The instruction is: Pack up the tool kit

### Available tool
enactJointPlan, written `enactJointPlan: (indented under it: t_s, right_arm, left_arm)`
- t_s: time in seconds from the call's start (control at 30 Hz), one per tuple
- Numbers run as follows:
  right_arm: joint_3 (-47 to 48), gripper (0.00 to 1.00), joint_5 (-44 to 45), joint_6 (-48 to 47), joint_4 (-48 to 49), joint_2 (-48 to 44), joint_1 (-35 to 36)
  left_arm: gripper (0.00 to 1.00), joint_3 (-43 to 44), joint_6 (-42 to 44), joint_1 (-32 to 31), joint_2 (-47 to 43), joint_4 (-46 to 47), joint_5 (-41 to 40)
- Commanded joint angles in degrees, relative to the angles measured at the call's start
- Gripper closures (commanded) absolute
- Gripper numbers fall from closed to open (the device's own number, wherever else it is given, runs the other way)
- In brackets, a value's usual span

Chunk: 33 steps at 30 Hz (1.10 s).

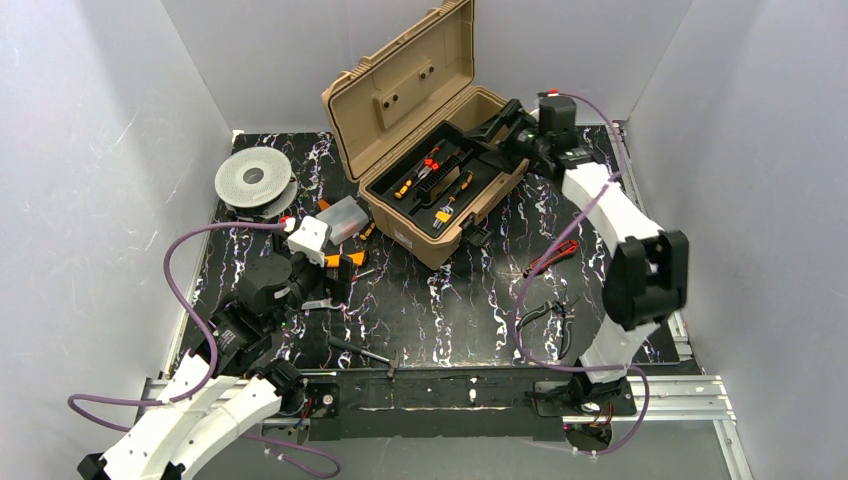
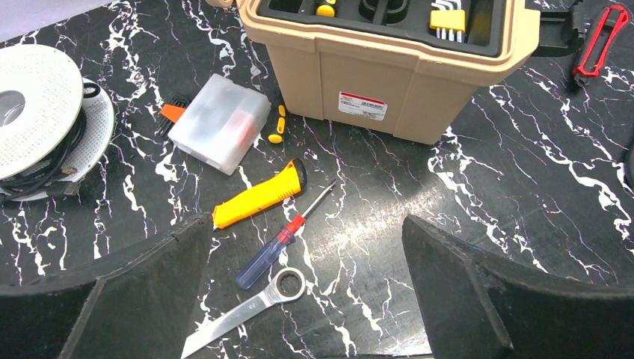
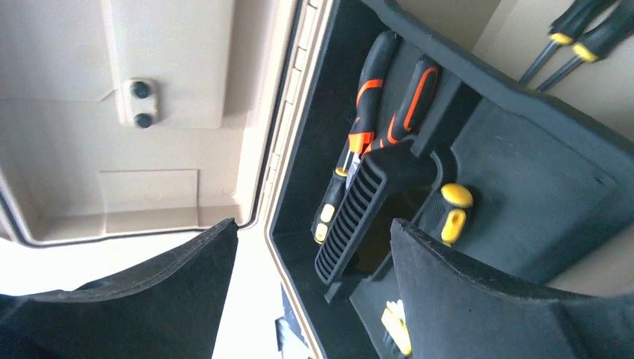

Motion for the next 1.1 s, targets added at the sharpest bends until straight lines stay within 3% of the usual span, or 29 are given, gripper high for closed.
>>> enactJointPlan:
  t_s: [0.0, 0.23, 0.43, 0.6, 0.77, 1.07]
  right_arm:
    - [-6.26, 0.18, 7.07, -8.07, -1.82, -14.25, -1.48]
    - [-18.06, 0.20, 34.39, -10.66, -16.77, -31.27, -1.60]
    - [-23.31, 0.25, 52.54, -4.87, -32.69, -35.37, -2.11]
    - [-26.61, 0.29, 48.21, -3.11, -36.65, -32.58, -6.17]
    - [-28.31, 0.27, 41.58, -3.53, -34.49, -27.93, -10.45]
    - [-23.05, 0.23, 41.99, -1.54, -37.48, -14.51, -10.78]
  left_arm:
    - [0.02, -0.08, 0.36, -0.15, -0.11, -0.04, -0.79]
    - [0.02, 0.11, -0.01, -0.05, 0.64, -0.33, -0.24]
    - [0.02, 0.35, -0.48, -0.13, 1.11, -0.49, 0.00]
    - [0.02, 0.29, -0.65, -0.10, 1.00, -0.55, 0.23]
    - [0.02, 0.36, -0.68, -0.08, 0.77, -0.80, 0.07]
    - [0.02, 0.27, -0.68, -0.14, -0.32, -1.18, -0.82]
